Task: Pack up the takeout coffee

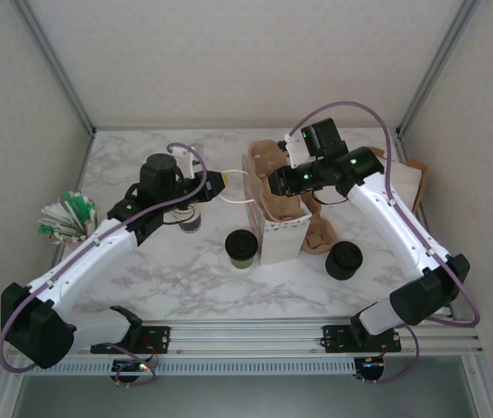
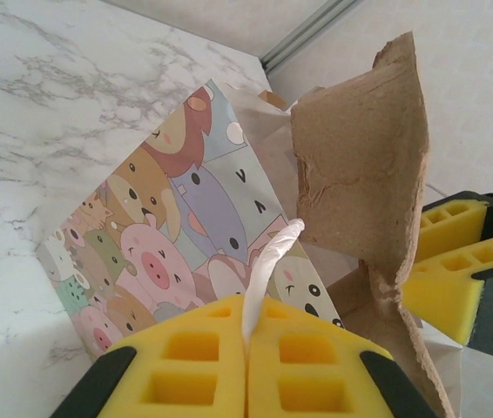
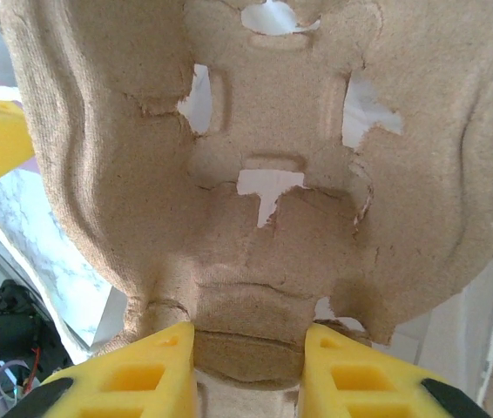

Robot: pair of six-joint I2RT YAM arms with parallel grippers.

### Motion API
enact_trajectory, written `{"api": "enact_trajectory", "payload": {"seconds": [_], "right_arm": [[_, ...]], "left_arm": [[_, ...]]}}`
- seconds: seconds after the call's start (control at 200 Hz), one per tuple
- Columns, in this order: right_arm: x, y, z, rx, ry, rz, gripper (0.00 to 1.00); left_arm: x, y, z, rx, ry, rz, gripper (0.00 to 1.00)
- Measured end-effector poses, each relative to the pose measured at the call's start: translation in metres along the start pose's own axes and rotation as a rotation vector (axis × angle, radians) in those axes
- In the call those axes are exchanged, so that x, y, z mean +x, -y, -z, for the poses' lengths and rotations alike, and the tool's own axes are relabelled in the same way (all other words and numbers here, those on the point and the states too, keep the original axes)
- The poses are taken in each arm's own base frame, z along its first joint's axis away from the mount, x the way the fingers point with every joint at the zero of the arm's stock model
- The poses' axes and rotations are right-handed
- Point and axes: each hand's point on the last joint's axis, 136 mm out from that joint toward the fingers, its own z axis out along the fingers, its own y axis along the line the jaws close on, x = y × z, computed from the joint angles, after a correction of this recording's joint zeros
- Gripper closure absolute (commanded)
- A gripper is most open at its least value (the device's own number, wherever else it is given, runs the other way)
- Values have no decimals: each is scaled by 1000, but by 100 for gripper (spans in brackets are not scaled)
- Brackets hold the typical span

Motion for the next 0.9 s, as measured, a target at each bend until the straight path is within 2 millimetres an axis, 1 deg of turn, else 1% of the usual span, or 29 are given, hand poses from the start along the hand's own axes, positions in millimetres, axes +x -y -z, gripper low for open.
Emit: {"api": "enact_trajectory", "payload": {"seconds": [0.12,0.335,0.491,0.711,0.901], "right_arm": [[3,-1,4,6,6,12,72],[0,-7,20,0,59,41,72],[0,-8,25,4,83,51,71],[2,-7,22,3,76,49,72],[17,-4,10,-7,28,46,71]], "left_arm": [[1,-2,-2,-6,-2,2,94],[2,-2,-3,-5,-6,2,94],[2,-2,-3,-8,-4,2,94],[0,-4,-3,-16,3,2,94],[0,-4,-3,-22,7,2,94]]}}
